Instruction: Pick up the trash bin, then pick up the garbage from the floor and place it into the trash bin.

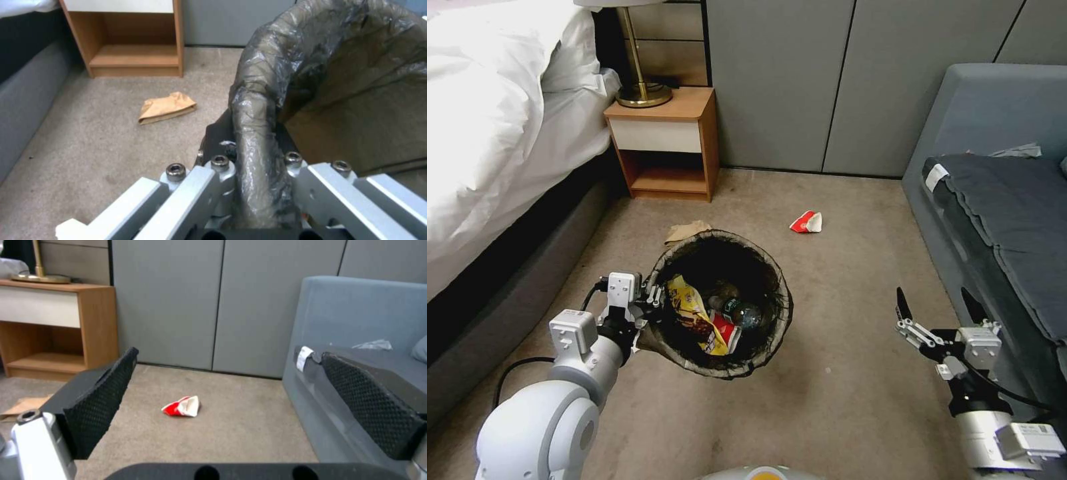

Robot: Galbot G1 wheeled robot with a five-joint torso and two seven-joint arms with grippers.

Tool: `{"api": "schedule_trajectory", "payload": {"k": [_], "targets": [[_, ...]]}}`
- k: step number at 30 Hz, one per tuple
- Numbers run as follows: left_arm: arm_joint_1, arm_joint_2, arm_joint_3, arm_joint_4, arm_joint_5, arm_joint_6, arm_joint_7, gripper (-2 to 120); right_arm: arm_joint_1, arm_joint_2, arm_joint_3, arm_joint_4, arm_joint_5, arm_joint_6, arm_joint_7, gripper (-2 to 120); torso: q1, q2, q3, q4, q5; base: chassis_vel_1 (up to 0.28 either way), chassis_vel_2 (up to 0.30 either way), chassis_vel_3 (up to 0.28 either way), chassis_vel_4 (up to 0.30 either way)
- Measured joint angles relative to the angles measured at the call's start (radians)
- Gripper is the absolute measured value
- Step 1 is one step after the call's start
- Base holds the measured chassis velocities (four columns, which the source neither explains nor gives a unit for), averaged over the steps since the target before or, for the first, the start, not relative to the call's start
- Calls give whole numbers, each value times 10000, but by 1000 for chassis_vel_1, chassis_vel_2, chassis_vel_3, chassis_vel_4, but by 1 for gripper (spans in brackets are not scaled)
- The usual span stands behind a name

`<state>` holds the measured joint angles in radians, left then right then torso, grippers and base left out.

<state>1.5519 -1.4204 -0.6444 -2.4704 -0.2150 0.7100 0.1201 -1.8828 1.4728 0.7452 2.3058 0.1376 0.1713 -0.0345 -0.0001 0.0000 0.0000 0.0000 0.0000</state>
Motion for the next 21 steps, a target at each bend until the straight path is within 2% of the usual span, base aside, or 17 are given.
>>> {"api": "schedule_trajectory", "payload": {"k": [11, 21], "targets": [[57, -26, 2, -50, 8, -9, -24, 3, -122, 120, -53, -28, 1, 114, -6, 100, 0, -1, 0, 0, -1, 0, 0, 0, 0], [50, 36, -56, -54, -60, -25, -26, 3, -185, 240, -303, -55, -152, 165, 7, 100, 1, 0, 0, 1, 0, -59, 70, 63, -53]]}}
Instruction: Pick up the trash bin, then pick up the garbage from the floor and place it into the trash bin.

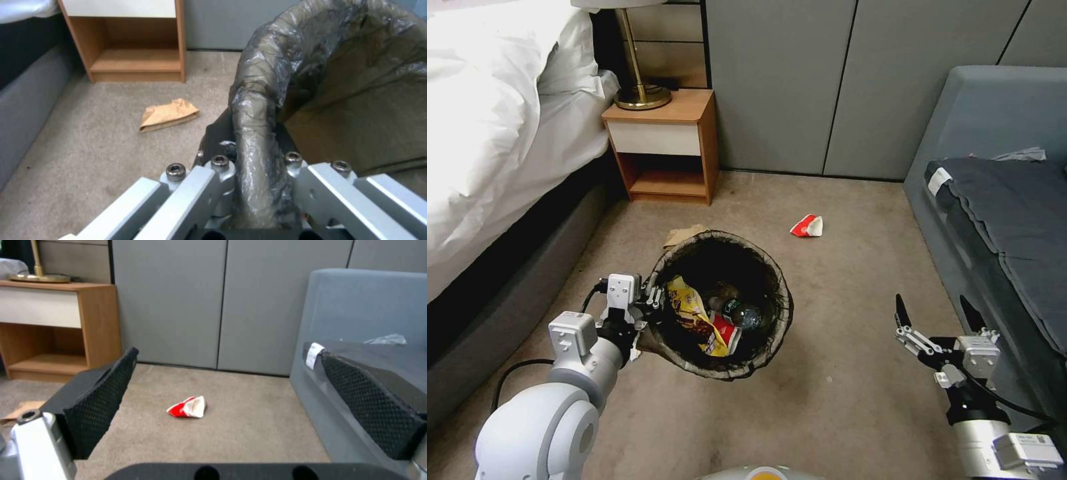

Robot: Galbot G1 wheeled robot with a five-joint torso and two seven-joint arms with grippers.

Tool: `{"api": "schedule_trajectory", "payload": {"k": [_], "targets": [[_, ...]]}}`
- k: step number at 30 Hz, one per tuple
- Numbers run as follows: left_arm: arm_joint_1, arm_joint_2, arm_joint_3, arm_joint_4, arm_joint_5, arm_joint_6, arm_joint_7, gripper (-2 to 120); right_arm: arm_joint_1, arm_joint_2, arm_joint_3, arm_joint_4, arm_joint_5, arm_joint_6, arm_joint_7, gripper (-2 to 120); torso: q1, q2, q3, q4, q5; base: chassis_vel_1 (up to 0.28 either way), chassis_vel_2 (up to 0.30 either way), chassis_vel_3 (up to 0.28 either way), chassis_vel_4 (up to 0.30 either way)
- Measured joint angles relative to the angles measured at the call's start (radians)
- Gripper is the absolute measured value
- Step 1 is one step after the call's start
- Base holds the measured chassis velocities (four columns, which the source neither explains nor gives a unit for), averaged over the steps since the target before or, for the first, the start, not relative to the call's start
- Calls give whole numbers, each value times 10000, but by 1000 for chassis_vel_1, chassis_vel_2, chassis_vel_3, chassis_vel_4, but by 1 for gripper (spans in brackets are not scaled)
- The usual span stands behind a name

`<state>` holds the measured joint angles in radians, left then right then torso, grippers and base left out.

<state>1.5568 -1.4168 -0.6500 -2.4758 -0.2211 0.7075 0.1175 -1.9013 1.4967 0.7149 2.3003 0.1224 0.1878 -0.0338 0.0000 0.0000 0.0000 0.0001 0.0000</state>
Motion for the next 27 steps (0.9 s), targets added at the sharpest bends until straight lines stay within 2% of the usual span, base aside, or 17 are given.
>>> {"api": "schedule_trajectory", "payload": {"k": [14, 27], "targets": [[-39, 57, -138, 25, -115, -27, 26, 3, -20, 14, -302, -85, -105, 3, 162, 100, 0, 0, 0, 0, 0, -56, 61, 59, -67], [-140, 52, -132, 134, -133, -32, 36, 3, 59, -23, -345, -180, -106, -44, 183, 100, 0, 0, 0, 0, 0, -102, 98, 99, -90]]}}
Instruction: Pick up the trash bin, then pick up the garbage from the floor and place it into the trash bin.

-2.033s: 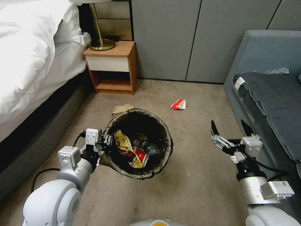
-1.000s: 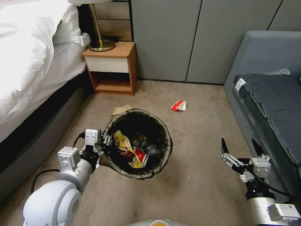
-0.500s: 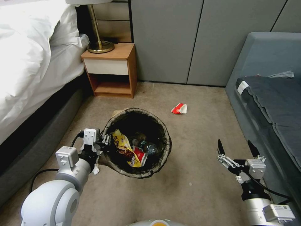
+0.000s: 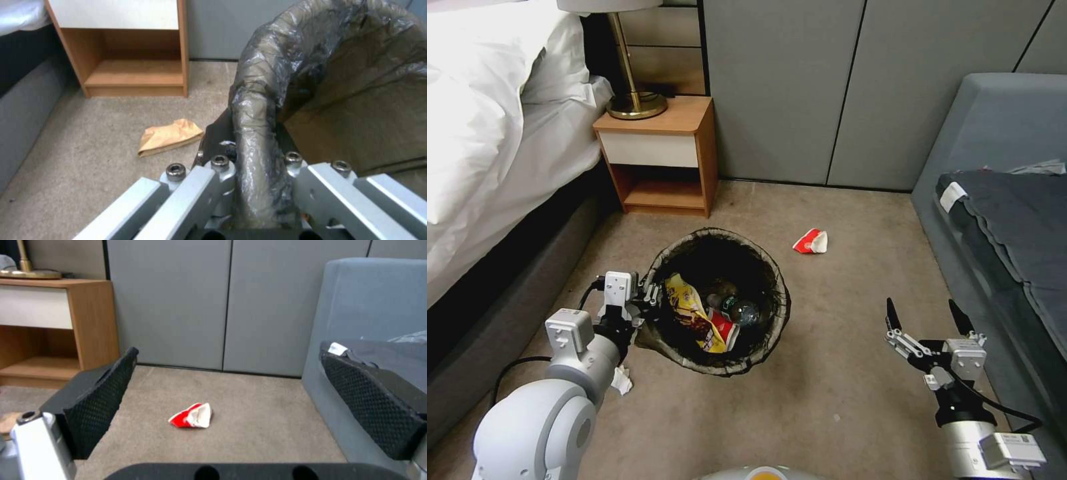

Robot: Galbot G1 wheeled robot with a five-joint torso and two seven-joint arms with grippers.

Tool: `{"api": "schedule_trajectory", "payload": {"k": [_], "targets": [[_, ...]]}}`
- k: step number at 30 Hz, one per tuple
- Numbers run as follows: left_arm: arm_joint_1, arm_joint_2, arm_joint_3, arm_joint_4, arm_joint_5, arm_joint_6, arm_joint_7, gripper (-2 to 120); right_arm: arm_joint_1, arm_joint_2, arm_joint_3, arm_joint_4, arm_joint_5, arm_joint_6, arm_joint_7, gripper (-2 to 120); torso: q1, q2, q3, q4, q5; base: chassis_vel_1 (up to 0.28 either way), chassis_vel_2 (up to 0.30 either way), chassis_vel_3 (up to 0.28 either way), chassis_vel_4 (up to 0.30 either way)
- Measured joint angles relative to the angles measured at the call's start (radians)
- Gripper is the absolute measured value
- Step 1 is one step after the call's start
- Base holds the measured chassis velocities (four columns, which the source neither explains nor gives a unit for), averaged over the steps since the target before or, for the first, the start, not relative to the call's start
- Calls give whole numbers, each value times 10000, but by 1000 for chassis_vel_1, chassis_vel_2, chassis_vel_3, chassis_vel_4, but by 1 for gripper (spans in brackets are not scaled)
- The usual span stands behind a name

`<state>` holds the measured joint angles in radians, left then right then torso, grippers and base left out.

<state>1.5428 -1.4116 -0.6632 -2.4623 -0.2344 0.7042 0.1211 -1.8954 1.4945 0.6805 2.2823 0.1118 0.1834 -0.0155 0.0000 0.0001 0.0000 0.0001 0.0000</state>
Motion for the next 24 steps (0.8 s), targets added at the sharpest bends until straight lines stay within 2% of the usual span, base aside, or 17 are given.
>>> {"api": "schedule_trajectory", "payload": {"k": [24], "targets": [[25, -7, -6, 3, -1, 0, 11, 3, -12, 3, -25, -67, 47, 34, 16, 100, 0, 0, 0, 0, 0, -126, 121, 120, -117]]}}
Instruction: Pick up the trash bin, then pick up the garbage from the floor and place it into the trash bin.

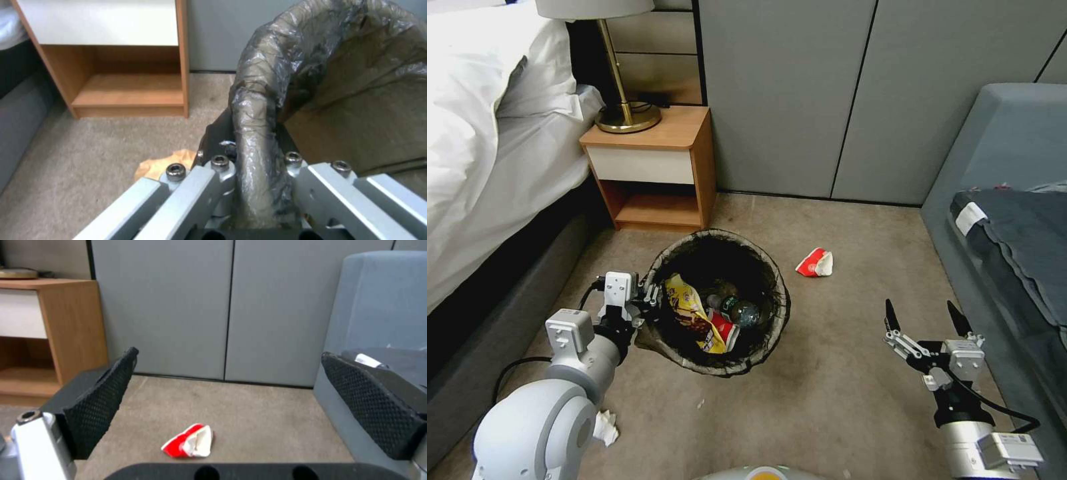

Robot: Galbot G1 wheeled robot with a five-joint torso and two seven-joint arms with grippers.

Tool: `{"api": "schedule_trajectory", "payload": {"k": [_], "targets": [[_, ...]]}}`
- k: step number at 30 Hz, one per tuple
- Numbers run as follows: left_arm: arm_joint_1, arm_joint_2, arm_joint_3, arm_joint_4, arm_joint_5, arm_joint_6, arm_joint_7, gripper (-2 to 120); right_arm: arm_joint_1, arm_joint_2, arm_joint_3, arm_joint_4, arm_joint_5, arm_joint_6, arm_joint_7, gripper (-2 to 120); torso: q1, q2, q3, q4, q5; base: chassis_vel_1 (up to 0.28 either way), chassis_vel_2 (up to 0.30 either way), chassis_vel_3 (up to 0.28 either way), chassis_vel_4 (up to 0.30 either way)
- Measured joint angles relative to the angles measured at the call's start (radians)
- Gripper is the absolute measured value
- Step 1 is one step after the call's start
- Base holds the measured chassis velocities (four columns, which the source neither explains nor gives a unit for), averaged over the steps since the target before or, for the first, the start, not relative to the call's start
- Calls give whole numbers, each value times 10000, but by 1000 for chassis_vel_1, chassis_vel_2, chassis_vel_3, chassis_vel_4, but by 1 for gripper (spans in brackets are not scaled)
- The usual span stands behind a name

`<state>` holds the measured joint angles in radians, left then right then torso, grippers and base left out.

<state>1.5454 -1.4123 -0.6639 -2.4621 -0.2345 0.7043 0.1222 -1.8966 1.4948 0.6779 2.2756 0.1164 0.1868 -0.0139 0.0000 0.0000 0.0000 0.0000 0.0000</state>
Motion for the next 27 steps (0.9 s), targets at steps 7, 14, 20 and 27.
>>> {"api": "schedule_trajectory", "payload": {"k": [7, 14, 20, 27], "targets": [[16, 1, 4, -5, 0, 0, 0, 3, 42, -10, -21, -17, 14, 0, 10, 100, 0, 0, 0, 0, 1, -174, 157, 163, -160], [5, -3, 52, -6, 17, 6, -3, 3, 84, -82, -41, -56, 35, -27, 20, 100, 0, 0, 1, -2, 3, -163, 163, 163, -167], [-14, -7, 55, -6, 32, 23, -14, 3, 132, -156, -41, -104, 92, -50, 29, 100, 0, 0, 0, 0, -2, -148, 159, 162, -163], [-41, -27, 90, -9, 60, 35, -18, 3, 177, -197, -47, -144, 136, -58, 34, 100, 0, 0, 0, -2, 4, -161, 160, 167, -158]]}}
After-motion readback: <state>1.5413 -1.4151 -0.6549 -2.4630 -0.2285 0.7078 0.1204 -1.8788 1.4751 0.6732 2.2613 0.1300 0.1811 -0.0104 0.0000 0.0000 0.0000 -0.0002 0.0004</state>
